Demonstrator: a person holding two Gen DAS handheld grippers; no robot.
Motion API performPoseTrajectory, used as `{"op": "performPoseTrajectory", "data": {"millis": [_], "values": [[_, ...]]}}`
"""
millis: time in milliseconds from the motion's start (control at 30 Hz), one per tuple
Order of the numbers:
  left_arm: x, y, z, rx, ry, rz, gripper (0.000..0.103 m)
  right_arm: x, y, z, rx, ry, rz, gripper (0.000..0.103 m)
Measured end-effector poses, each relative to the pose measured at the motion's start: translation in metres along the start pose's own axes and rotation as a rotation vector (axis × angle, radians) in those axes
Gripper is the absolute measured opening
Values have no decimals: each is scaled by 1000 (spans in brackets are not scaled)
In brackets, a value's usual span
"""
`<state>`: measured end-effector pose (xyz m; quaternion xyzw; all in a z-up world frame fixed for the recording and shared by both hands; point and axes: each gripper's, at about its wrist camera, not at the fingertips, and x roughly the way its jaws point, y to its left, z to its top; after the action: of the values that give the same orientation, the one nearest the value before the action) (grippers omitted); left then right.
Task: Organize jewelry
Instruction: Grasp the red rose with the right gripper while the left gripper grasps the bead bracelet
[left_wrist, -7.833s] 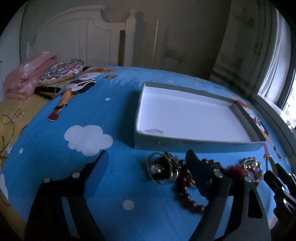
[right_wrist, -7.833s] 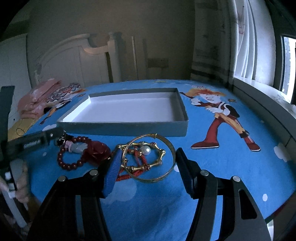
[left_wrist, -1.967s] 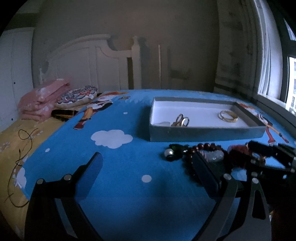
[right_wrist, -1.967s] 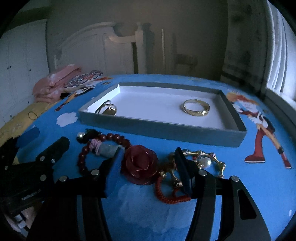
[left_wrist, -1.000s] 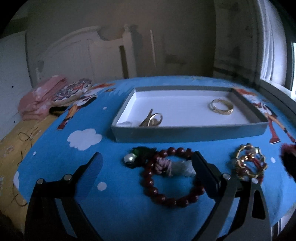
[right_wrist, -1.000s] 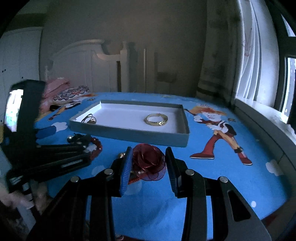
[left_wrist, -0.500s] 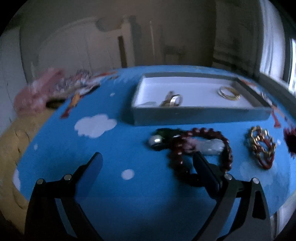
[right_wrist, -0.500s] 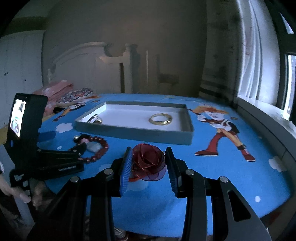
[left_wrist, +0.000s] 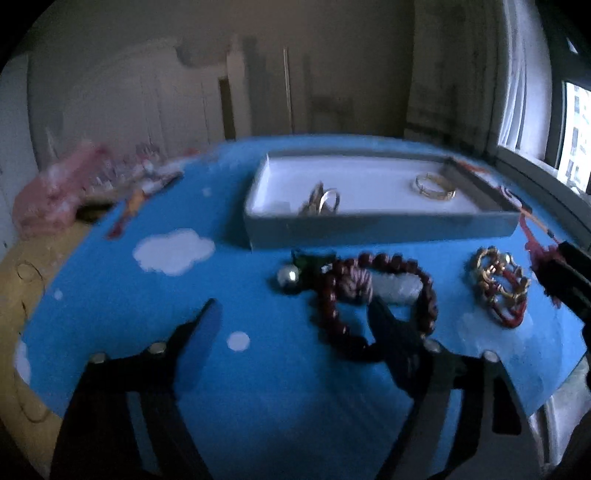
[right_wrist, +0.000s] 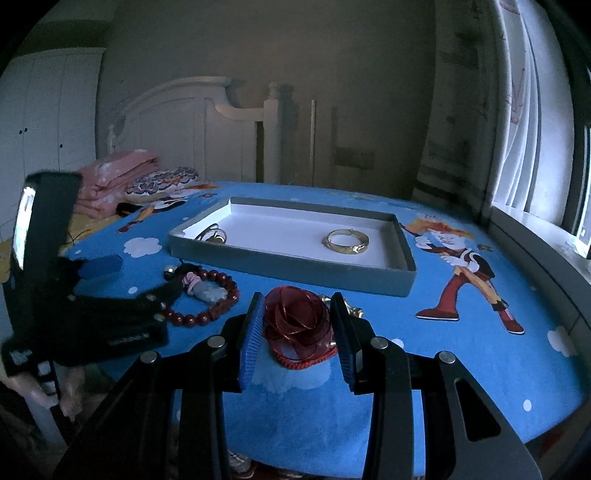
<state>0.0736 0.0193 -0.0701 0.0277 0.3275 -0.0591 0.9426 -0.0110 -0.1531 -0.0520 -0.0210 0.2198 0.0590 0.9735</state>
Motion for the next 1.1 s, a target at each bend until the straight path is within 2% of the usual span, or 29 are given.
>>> {"op": "performPoseTrajectory", "data": {"millis": [33,167,233,367,433,567,667,733,800,967,1000,1067,1100], "values": [[2,3,1,-15,10,-16,75,0,0,0,1,0,1,36],[2,0,-1,-5,-5,-58,57,2,-3,-1,15,2,2,36],[-5,-3,-1,0,-42,-53,57,2,-4,-1,21,5,1,36],[-25,-20,-1,73,-116,-127,58,3,-4,-3,19,11,2,36],[-27,-29,-3,103,-111,-180,58,4,-5,-4,23,19,3,36],[-25,-34,-6,104,-83,-232,58,1,-6,-3,28,11,-1,36],[-15,-44,-8,130,-36,-250,56,1,-6,-5,30,14,3,36],[-9,-55,-10,172,-29,-242,47,2,-7,-6,37,19,4,36],[-5,-64,-12,201,-35,-224,45,2,-11,-6,50,21,-1,36],[7,-63,-1,154,-6,-223,46,8,-23,-8,108,32,-6,36],[8,-63,1,149,2,-227,49,9,-24,-9,119,34,1,36],[9,-67,5,144,31,-247,62,12,-25,-11,125,40,7,36],[10,-69,7,141,42,-236,62,15,-26,-13,129,50,12,36]]}}
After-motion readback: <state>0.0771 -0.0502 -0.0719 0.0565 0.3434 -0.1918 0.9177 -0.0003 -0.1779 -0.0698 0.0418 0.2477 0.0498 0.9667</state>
